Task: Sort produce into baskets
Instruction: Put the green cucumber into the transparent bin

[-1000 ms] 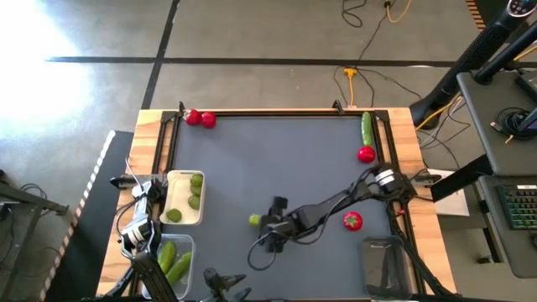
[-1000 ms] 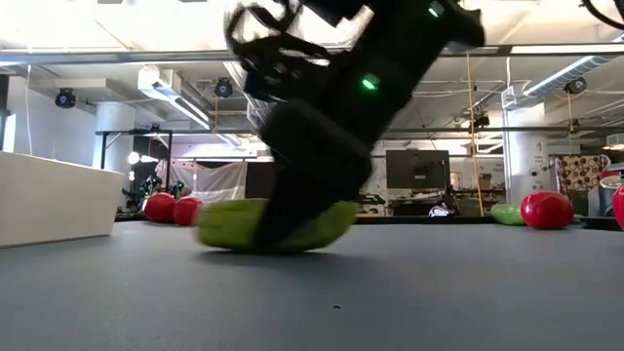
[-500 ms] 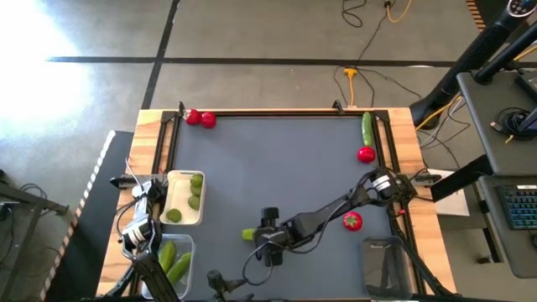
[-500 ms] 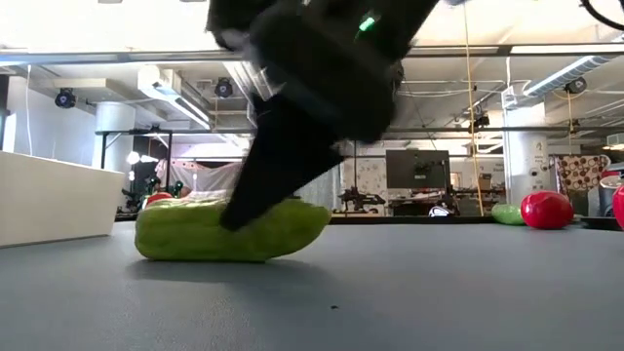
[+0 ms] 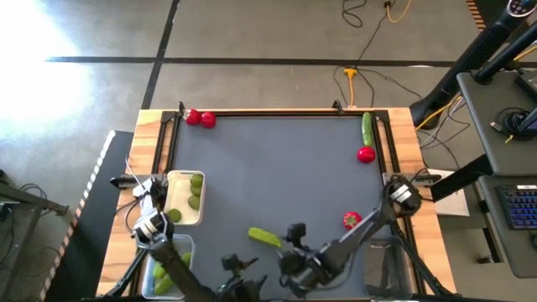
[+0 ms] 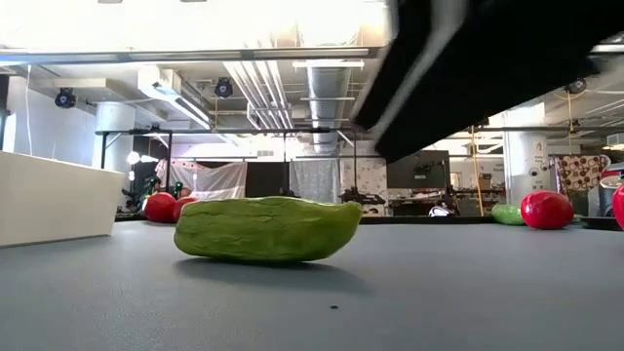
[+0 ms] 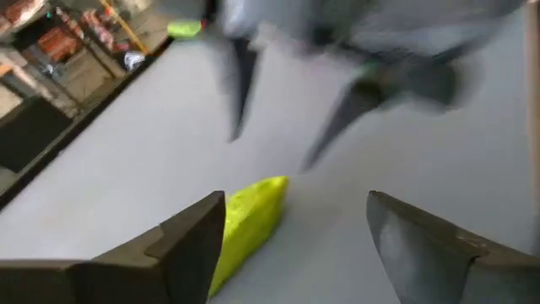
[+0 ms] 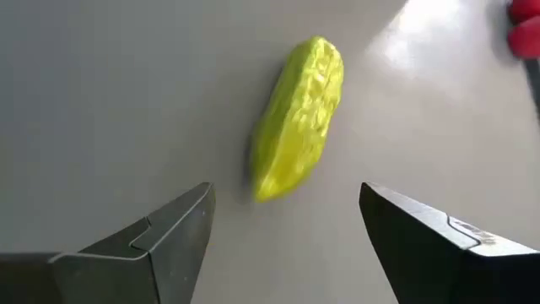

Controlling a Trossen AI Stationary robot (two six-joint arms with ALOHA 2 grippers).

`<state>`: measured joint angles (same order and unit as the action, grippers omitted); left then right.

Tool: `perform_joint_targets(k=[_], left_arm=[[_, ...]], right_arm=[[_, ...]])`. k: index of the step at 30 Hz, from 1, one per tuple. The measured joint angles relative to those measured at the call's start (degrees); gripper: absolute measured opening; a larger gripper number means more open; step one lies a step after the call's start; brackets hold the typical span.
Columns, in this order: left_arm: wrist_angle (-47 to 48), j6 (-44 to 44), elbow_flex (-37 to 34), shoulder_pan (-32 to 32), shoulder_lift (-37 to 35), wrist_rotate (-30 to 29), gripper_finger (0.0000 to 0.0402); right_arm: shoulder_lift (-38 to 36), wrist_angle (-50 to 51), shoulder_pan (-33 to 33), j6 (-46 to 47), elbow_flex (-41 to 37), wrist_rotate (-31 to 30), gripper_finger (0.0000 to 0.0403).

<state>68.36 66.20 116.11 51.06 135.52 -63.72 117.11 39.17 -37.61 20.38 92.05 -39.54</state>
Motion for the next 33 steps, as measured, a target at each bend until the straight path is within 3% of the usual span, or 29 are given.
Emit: perform_joint_targets(k=[7,12,18,26,33], left_arm=[[0.5,-14.4,0.0,-6.6,0.0,10.0,0.0313],[1.7,-26.3,0.0,-10.8,-0.8,21.7,0.0318],[3.9,-39.0,0.0,-16.9,-0.9,35.9,0.0318],[6.2,-48.0,0.0,-23.3,-1.1,47.2,0.0318],[2.9,-52.1,-1.7,-26.6,-1.0,53.1,0.0318]], right_arm=[[-0.7,3.6,-6.8,8.8,0.0,-1.0,0.0270],[-0.7,5.1,-11.6,13.5,0.0,-1.5,0.0262],[-0.7,5.3,-16.2,17.3,-0.3,-6.5,0.0260],[-0.7,5.4,-19.1,21.7,-0.7,-8.6,0.0260],[-0.7,5.4,-19.1,25.3,-2.5,-8.6,0.0260]])
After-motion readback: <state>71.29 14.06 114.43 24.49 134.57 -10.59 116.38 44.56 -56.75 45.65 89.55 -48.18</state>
